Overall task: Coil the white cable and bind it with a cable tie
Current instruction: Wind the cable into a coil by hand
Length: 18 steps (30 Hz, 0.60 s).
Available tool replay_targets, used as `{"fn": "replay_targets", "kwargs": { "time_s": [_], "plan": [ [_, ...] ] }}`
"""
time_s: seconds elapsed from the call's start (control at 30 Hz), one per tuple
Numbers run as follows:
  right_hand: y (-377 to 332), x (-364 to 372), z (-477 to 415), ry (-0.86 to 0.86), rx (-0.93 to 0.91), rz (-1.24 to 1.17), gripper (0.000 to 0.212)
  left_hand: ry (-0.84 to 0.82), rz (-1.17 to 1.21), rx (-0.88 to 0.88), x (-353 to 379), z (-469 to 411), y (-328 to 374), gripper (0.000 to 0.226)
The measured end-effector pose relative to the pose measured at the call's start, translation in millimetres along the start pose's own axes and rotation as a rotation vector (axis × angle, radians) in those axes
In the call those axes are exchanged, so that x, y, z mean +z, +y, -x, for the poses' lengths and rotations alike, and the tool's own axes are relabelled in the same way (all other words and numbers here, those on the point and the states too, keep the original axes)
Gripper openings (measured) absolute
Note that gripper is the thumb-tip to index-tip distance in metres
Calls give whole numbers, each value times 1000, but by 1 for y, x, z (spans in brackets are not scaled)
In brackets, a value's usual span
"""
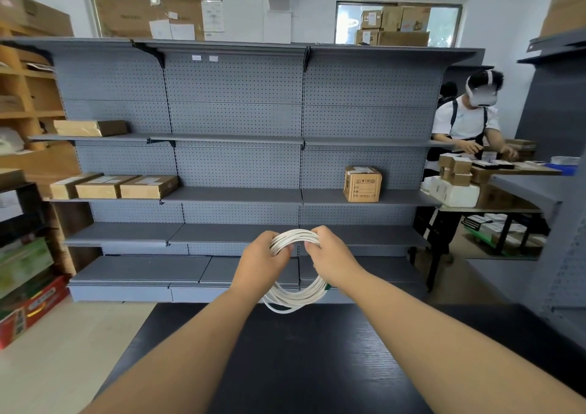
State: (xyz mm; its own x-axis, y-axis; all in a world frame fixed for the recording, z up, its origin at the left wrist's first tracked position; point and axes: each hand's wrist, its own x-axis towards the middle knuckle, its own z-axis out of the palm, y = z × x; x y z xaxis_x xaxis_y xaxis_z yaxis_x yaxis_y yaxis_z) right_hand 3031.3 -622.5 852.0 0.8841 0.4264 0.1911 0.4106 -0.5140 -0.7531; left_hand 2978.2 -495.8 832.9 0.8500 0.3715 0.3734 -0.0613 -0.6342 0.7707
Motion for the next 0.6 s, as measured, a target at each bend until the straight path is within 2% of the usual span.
{"fn": "replay_targets", "kwargs": {
  "time_s": [0.27,0.43,0.6],
  "plan": [
    [1,-4,-1,9,16,-32,14,-104,-22,23,-6,-3,3,9],
    [-1,-6,1,42,-38,33,13,-68,-156,84,-10,-7,7,11],
    [0,-7,0,79,-66,31,7,-11,-350,234,-13,-11,15,20]
  ]
}}
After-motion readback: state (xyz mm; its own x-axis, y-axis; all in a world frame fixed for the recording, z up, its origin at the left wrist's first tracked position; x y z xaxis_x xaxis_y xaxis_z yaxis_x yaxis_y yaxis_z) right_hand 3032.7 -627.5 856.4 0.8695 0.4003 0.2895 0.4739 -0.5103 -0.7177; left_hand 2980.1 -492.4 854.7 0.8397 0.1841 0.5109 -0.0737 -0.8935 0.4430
